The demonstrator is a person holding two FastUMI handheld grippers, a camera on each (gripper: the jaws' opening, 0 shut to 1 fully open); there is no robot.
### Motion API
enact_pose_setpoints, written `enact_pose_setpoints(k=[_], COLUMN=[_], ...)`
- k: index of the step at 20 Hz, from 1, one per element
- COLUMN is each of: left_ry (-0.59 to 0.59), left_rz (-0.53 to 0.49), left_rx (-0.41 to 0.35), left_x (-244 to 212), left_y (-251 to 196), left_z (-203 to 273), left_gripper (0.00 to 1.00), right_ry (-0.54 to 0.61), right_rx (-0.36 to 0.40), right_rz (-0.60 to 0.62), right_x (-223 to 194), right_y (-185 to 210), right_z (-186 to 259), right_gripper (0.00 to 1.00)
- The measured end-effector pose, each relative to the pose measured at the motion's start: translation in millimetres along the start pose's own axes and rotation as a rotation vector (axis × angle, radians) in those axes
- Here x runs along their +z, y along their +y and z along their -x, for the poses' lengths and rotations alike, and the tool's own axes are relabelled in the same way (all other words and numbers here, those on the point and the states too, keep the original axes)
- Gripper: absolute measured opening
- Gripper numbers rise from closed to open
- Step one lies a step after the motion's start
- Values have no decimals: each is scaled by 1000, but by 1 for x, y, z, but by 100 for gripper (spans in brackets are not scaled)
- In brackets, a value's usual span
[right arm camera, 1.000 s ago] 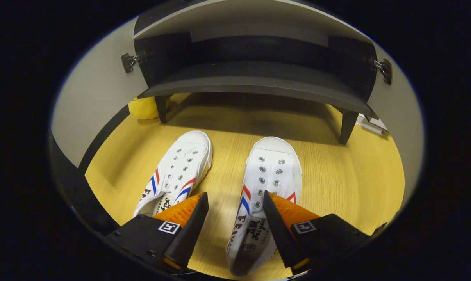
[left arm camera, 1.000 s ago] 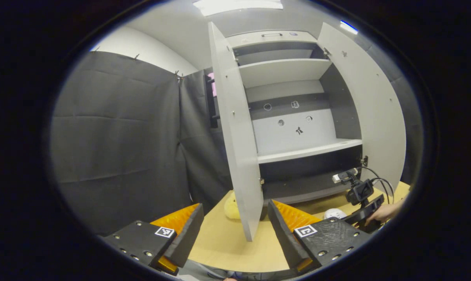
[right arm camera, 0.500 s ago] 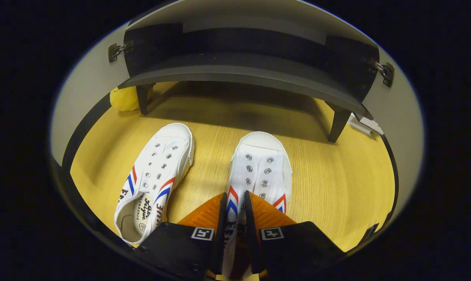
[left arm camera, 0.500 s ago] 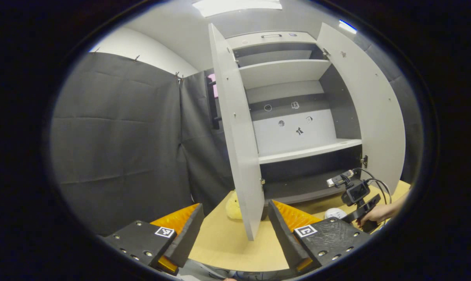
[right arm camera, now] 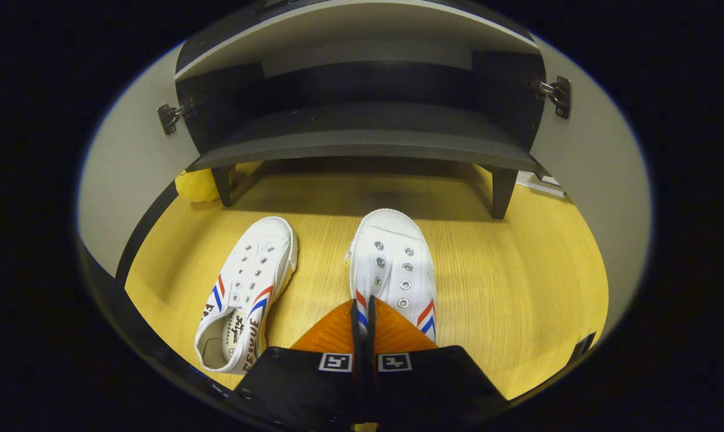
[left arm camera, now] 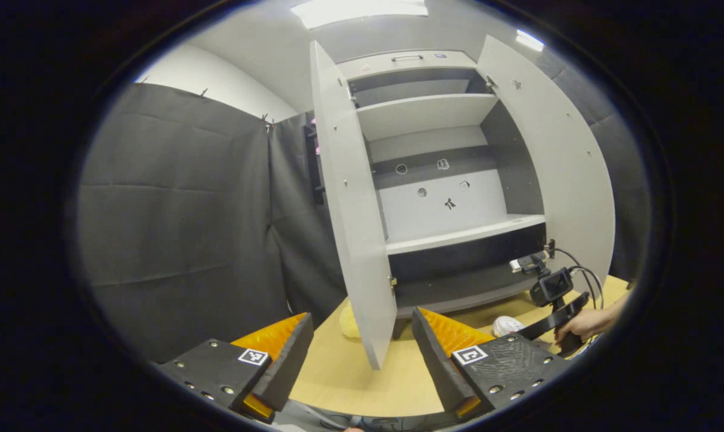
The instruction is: Grab one shoe with the right hand and put it into the shoe cabinet, grab the other shoe with the left hand and put it into the shoe cabinet; then close the right door with the right hand and the left door with the left hand.
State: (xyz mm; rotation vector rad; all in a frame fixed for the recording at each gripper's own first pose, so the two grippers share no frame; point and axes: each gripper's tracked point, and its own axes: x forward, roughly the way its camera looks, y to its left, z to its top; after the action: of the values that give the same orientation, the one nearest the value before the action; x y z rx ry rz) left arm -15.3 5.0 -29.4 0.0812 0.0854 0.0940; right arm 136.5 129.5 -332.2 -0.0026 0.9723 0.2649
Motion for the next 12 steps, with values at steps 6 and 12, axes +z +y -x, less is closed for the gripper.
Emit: enact_pose_setpoints(k=[6, 12], left_ry=[-29, -47], left_rz=[-3, 9], left_rx=[-65, -108], left_x=[10, 16], left_y=[-30, -45], left_z=[-7, -12], left_gripper=[94, 94], right_ry=[-37, -165], right_rx=[18, 57], right_rz=[-31, -53], right_x=[24, 84], right_y=[-14, -14], right_z=[33, 91], right_gripper=[0, 0])
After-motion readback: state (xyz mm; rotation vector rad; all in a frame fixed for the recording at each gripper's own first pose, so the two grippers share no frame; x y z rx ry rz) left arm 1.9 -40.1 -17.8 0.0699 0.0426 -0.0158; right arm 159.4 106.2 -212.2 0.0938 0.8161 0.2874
